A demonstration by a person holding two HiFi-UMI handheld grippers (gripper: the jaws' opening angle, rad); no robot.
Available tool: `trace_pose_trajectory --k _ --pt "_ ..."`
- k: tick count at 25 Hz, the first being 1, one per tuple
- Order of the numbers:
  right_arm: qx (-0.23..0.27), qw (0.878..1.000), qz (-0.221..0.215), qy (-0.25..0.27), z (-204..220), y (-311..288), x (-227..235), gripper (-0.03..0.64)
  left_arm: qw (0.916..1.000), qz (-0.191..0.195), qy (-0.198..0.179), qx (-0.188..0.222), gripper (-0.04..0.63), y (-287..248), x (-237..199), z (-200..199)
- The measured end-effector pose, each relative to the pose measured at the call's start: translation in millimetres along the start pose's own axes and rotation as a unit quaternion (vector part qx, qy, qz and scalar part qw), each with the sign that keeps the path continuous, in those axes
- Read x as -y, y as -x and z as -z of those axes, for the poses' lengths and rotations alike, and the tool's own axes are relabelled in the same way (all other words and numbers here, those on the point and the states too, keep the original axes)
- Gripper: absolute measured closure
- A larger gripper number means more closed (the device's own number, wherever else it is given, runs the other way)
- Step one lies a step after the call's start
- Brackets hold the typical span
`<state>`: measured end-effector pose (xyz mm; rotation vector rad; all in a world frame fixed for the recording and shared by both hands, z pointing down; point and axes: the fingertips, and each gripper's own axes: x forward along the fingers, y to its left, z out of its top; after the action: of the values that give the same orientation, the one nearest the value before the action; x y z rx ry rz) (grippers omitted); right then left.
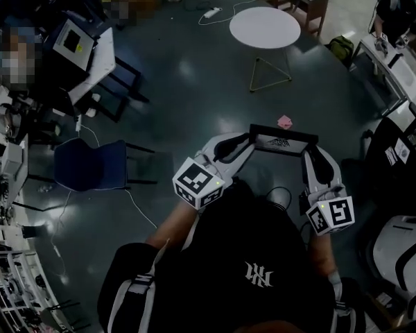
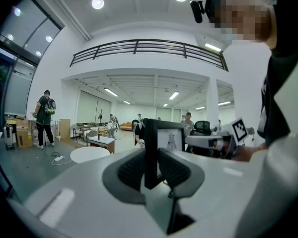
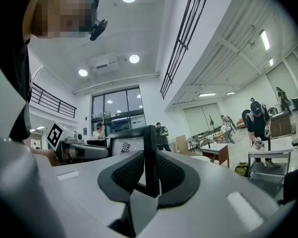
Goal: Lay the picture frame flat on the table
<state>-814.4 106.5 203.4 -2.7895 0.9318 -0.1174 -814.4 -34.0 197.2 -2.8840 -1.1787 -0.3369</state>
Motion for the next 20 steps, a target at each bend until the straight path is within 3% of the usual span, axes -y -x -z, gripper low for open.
trace_pose_trajectory --k 6,13,20 --pt "-0.008 1.0 -0.013 0.0 0.2 -15.2 -10.2 0.555 0.9999 -0.013 0.005 0.009 0.522 7.7 -15.9 -5.2" --pt "-0.012 1.0 -0.003 -0.012 -1.0 -25.0 -14.7 0.551 0.9999 -0.003 0.016 0.006 0.52 7.8 -28.8 -4.3" --pt "-0.02 0.999 0.036 -0.018 1.4 -32.6 48.0 0.549 0.9993 0.033 0.019 -0.001 0.52 -63.5 -35.1 -2.3"
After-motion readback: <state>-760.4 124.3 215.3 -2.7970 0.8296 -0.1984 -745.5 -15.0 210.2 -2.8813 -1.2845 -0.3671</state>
